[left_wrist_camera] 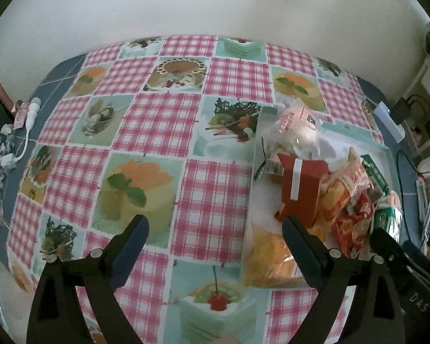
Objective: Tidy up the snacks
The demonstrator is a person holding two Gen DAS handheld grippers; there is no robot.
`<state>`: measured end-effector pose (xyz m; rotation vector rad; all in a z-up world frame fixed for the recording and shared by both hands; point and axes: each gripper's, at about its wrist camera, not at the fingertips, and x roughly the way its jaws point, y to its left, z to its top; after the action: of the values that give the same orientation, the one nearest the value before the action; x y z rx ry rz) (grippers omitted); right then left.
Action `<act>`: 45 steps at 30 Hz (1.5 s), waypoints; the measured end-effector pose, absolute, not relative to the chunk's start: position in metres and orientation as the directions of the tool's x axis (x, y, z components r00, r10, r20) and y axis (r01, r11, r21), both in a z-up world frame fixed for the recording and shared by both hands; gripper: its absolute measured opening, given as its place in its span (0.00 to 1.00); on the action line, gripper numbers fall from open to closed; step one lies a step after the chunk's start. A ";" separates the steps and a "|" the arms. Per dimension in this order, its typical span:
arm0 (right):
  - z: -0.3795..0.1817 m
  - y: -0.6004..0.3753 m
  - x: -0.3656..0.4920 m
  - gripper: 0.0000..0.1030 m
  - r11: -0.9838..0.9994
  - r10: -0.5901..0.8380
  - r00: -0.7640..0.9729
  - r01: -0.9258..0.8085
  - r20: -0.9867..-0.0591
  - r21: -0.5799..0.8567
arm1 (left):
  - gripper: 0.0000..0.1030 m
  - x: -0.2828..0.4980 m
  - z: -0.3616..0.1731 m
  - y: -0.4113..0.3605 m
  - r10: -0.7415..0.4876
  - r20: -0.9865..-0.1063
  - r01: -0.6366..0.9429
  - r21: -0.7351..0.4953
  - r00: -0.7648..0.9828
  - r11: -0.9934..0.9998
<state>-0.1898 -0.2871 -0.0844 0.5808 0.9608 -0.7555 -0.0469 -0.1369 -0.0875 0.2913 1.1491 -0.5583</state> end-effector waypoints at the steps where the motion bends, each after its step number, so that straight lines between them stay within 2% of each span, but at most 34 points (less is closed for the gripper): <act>1: -0.083 -0.284 -0.189 1.00 0.618 -0.312 0.360 0.780 -0.879 0.099 | 0.92 -0.048 -0.087 -0.135 -0.266 -0.918 0.558 -0.062 0.293 0.827; 21: -0.067 -0.244 -0.211 1.00 0.633 -0.379 0.364 0.773 -0.851 0.049 | 0.91 -0.057 -0.085 -0.085 -0.200 -0.915 0.507 0.006 0.350 0.862; 45: -0.061 -0.218 -0.232 1.00 0.649 -0.425 0.364 0.761 -0.829 0.001 | 0.91 -0.075 -0.075 -0.065 -0.219 -0.898 0.515 0.010 0.382 0.857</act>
<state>-0.2318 -0.2176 -0.0615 0.4226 0.9129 -0.7927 -0.0747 -0.0654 -0.0754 0.3100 1.0838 -0.4775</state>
